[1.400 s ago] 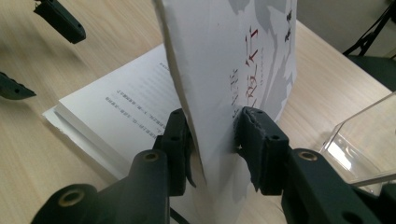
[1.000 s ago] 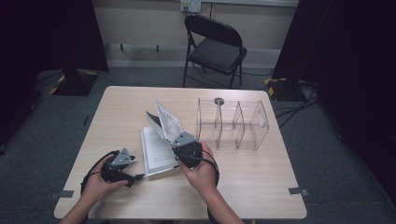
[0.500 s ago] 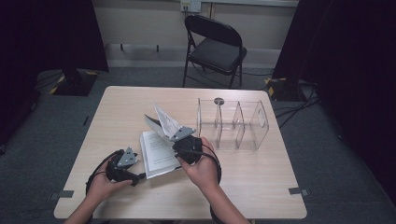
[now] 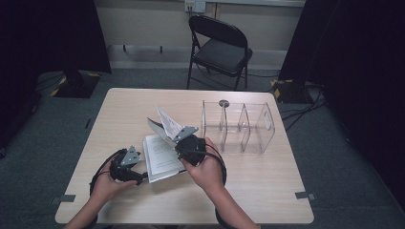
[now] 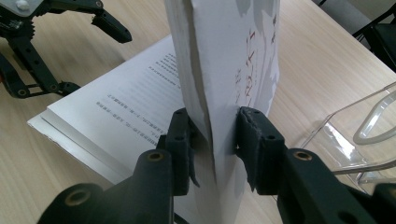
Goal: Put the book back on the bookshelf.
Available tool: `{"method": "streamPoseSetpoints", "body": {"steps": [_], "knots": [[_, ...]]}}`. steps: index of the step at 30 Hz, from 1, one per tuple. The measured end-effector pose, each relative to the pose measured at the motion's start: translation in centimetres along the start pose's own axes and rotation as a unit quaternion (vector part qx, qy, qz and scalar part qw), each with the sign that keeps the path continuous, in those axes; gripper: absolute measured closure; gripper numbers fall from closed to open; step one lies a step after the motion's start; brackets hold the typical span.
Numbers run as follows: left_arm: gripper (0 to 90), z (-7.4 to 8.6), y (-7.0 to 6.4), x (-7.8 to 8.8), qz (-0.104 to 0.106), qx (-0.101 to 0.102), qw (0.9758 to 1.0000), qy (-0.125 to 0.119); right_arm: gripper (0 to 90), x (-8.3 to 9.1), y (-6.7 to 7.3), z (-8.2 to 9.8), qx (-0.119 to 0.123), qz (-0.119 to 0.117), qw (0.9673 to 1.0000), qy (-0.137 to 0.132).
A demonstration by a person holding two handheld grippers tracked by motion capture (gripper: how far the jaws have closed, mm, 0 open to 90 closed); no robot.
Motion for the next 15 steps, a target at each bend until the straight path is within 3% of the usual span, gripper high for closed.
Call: {"method": "streamPoseSetpoints", "body": {"steps": [1, 9, 15], "knots": [[16.0, 0.1, 0.1, 0.0, 0.004, -0.009, 0.9999, 0.004, 65.8, 0.1, 0.0, -0.1, 0.000, 0.000, 1.0000, 0.004], [16.0, -0.5, 0.7, -0.1, -0.005, 0.004, 0.9999, -0.009, 66.1, 0.9, 0.1, -1.0, 0.000, -0.004, 0.9999, 0.009], [15.6, -1.0, 1.2, -0.4, -0.012, -0.014, 0.9997, -0.015, 66.2, 1.2, 0.3, -1.5, 0.001, -0.012, 0.9998, 0.014]]}}
Point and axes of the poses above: each handheld gripper's, and its own axes: x roughly backward along the jaws, z roughly out of its underside, y roughly to its left, the point moved 8 cm from there along -x, roughly forward along the jaws, and after that the axes turned 14 degrees about -x, right-handed, at the moved point
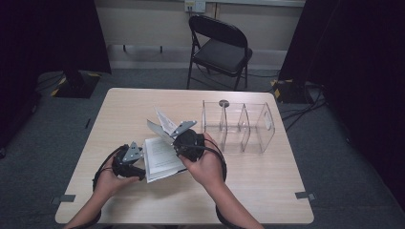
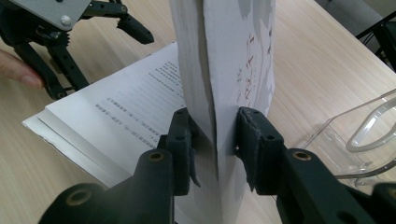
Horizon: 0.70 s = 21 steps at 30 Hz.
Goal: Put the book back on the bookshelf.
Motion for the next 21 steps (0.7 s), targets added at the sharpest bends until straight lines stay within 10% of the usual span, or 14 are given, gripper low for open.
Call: {"method": "streamPoseSetpoints", "body": {"steps": [14, 21], "knots": [[16.6, -2.7, -0.9, 0.4, -0.006, -0.070, 0.9970, -0.032, 65.2, 0.6, 0.4, -1.6, 0.022, -0.007, 0.9991, 0.035], [33.5, -3.1, -0.7, 1.0, -0.027, -0.102, 0.9934, -0.043, 64.7, 0.4, 0.8, -2.0, 0.032, -0.010, 0.9984, 0.045]]}}
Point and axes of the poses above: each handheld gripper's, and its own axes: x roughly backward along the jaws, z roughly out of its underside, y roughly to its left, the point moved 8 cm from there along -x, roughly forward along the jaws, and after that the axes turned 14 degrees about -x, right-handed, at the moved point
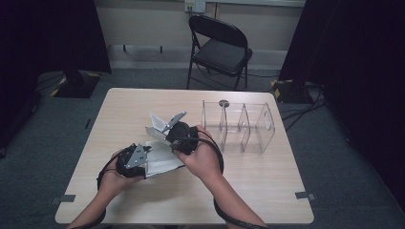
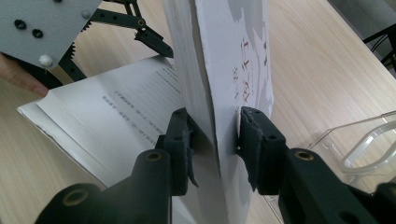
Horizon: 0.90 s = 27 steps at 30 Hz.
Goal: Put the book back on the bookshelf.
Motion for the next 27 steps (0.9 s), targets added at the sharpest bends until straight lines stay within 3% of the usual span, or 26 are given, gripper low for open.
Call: {"method": "streamPoseSetpoints", "body": {"steps": [2, 9, 12, 15, 18, 19, 20, 22, 24, 26, 27], "knots": [[38.7, -0.2, 0.2, 0.2, -0.007, -0.011, 0.9999, -0.003, 64.3, -0.1, 0.1, -0.2, 0.007, 0.000, 1.0000, 0.000], [48.3, -0.3, 0.7, 0.5, -0.007, -0.012, 0.9999, -0.009, 63.0, -0.3, 0.6, -0.6, 0.030, 0.000, 0.9995, 0.008], [52.9, -0.6, 0.9, 0.7, -0.008, 0.001, 0.9999, -0.013, 60.7, -0.3, 0.8, -0.7, 0.038, -0.005, 0.9992, 0.005], [54.9, -0.7, 1.0, 0.9, -0.006, -0.011, 0.9999, 0.003, 57.5, -0.4, 1.2, -0.7, 0.056, -0.012, 0.9983, 0.005], [56.0, -0.9, 1.1, 1.0, -0.002, -0.007, 1.0000, 0.006, 53.1, -0.5, 1.5, -0.4, 0.066, -0.024, 0.9975, 0.004], [56.1, -0.9, 1.1, 1.0, -0.002, -0.007, 1.0000, 0.006, 53.1, -0.5, 1.5, -0.4, 0.066, -0.024, 0.9975, 0.004], [56.3, -1.0, 1.1, 1.1, 0.004, -0.008, 0.9999, 0.010, 44.2, -0.3, 1.3, -0.4, 0.059, -0.046, 0.9972, -0.011], [56.5, -1.1, 1.1, 1.2, 0.011, -0.008, 0.9998, 0.013, 33.8, 0.0, 0.9, -0.4, 0.053, -0.048, 0.9971, -0.027], [56.6, -1.2, 1.1, 1.2, 0.018, -0.007, 0.9997, 0.014, 32.2, 0.6, 0.7, -0.2, 0.045, -0.056, 0.9963, -0.046], [56.6, -1.3, 1.2, 1.3, 0.024, -0.002, 0.9996, 0.014, 28.6, 1.1, 0.1, 0.2, 0.043, -0.041, 0.9969, -0.051], [56.6, -1.3, 1.3, 1.4, 0.026, 0.002, 0.9996, 0.013, 27.2, 1.2, -0.1, 0.5, 0.034, -0.047, 0.9970, -0.051]]}}
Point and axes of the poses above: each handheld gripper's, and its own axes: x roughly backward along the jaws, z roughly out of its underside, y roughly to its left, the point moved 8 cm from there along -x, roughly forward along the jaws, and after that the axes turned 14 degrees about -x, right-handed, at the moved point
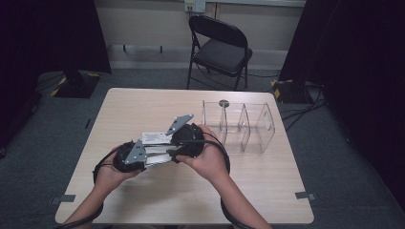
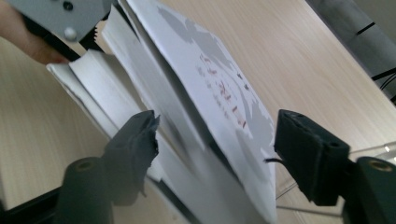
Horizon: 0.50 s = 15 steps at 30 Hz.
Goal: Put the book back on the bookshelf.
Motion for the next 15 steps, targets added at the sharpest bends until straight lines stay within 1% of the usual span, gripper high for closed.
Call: {"method": "streamPoseSetpoints", "body": {"steps": [1, 2, 4, 5, 7, 8, 9, 11, 12, 13, 14, 15], "knots": [[56.7, 0.0, 0.1, 0.1, 0.002, -0.001, 1.0000, 0.002, 27.3, 0.2, -0.2, 0.3, -0.008, -0.006, 0.9999, -0.001], [56.8, 0.0, 0.1, 0.2, 0.005, 0.005, 1.0000, 0.002, 27.0, 0.5, -0.5, 0.5, -0.011, 0.001, 0.9999, -0.006], [57.0, 0.0, 0.2, 0.3, 0.007, 0.006, 1.0000, 0.002, 27.0, 1.0, -1.1, 1.0, -0.015, 0.005, 0.9998, -0.012], [57.0, 0.0, 0.2, 0.3, 0.008, 0.007, 0.9999, 0.001, 26.7, 1.3, -1.4, 1.3, -0.019, 0.009, 0.9997, -0.011], [57.0, -0.1, 0.2, 0.3, 0.012, 0.013, 0.9998, -0.002, 25.9, 1.6, -1.8, 1.8, -0.027, 0.009, 0.9995, -0.013], [57.1, -0.1, 0.3, 0.3, 0.013, 0.014, 0.9998, 0.001, 25.8, 1.8, -2.0, 2.2, -0.028, 0.011, 0.9995, -0.011], [57.1, -0.1, 0.2, 0.4, 0.019, 0.019, 0.9996, -0.001, 25.6, 1.9, -2.1, 2.7, -0.028, 0.012, 0.9995, -0.006], [57.4, -0.1, 0.4, 0.5, 0.020, 0.021, 0.9996, 0.001, 25.5, 1.9, -2.4, 3.5, -0.036, 0.012, 0.9992, -0.010], [57.5, -0.2, 0.4, 0.5, 0.023, 0.022, 0.9995, 0.000, 25.4, 1.8, -2.5, 4.0, -0.037, 0.012, 0.9992, -0.010], [57.7, -0.1, 0.4, 0.6, 0.023, 0.028, 0.9993, 0.003, 25.4, 1.6, -2.6, 4.7, -0.044, 0.009, 0.9990, -0.006], [58.0, -0.2, 0.5, 0.7, 0.028, 0.025, 0.9993, 0.003, 25.4, 1.3, -2.6, 5.4, -0.051, 0.003, 0.9987, -0.003], [58.2, -0.3, 0.5, 0.8, 0.028, 0.027, 0.9992, 0.001, 25.4, 0.9, -2.7, 6.0, -0.060, -0.001, 0.9982, -0.004]]}}
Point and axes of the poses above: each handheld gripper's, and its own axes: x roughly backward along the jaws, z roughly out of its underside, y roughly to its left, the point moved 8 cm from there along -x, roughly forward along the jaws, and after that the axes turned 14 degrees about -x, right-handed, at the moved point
